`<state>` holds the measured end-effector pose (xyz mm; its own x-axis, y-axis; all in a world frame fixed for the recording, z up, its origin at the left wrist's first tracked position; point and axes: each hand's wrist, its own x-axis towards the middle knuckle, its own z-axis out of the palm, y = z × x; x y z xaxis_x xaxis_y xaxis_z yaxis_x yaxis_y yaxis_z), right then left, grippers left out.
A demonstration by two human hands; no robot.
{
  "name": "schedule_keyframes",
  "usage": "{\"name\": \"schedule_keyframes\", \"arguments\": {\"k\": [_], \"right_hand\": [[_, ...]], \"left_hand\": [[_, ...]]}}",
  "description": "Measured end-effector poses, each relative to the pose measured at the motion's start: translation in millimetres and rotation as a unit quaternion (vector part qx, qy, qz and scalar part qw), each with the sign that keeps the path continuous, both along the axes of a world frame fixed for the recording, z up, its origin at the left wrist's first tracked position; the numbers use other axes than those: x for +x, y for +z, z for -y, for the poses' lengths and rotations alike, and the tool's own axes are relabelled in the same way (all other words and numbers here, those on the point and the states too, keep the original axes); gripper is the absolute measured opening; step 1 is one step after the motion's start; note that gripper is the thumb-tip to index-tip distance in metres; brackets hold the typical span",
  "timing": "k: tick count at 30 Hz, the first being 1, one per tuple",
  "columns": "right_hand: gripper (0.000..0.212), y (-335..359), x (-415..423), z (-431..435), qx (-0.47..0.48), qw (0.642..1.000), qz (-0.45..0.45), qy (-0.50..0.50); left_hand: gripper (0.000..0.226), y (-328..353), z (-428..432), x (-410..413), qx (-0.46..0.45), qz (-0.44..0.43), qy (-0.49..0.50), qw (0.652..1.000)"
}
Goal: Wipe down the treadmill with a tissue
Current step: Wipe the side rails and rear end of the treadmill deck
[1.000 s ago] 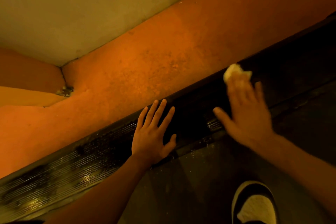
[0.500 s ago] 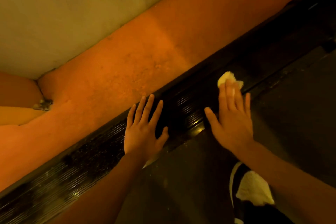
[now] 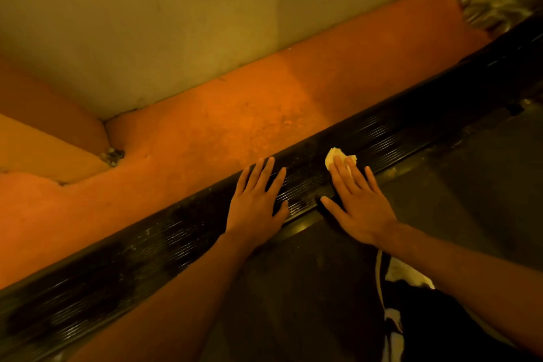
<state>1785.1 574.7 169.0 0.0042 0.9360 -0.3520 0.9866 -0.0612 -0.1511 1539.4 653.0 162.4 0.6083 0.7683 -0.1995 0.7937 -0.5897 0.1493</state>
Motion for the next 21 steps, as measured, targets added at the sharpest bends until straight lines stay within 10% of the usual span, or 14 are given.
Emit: {"name": "schedule_keyframes", "arguments": {"k": [21], "right_hand": [[0.090,-7,-66,19,0.042,0.998,-0.054,0.004]], "left_hand": [[0.074,-17,20,-94,0.042,-0.040,0.018,0.998]]}}
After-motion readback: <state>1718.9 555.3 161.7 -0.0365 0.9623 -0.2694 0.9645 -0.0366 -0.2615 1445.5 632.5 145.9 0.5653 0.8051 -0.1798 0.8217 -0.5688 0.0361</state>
